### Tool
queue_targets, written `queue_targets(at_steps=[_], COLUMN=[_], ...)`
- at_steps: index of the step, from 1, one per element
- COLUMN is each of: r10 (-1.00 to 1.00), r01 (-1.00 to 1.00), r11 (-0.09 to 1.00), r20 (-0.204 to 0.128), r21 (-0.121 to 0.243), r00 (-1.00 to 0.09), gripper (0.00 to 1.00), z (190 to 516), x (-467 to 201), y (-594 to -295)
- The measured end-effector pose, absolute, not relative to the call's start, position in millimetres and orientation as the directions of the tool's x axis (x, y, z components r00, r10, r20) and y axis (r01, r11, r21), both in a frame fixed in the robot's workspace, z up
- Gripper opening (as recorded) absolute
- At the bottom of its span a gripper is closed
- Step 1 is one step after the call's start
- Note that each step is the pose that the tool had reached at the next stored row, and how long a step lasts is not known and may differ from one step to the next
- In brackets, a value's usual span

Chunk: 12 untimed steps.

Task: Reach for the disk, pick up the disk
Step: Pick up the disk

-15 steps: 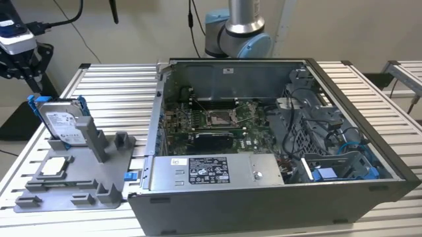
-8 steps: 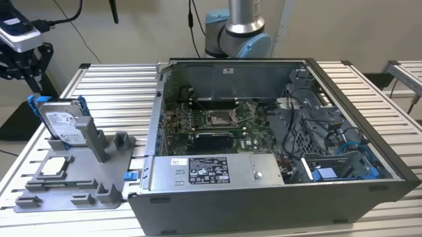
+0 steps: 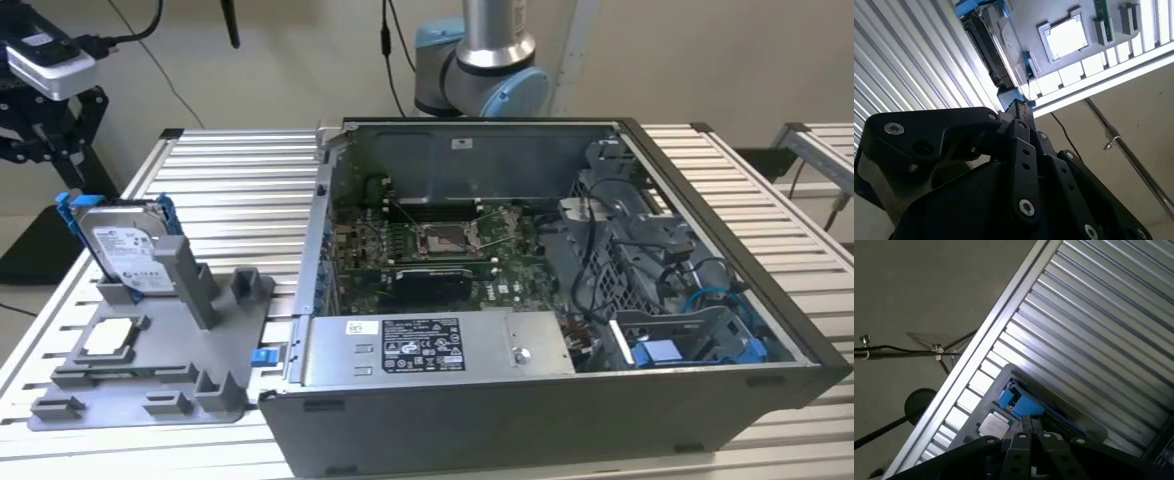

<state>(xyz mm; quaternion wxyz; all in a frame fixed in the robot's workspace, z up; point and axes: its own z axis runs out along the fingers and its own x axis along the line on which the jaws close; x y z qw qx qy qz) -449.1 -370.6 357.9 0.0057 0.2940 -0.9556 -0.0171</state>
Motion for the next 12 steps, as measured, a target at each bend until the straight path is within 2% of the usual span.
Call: queue_targets(at_steps=[12], r10=[-0.728], r01=[-0.728], r11=[0.685], r20=[-0.006], r21=[0.03], r00=[-0.685], gripper=[0.0], z=[356.8], x=[-449.1], y=[-370.6])
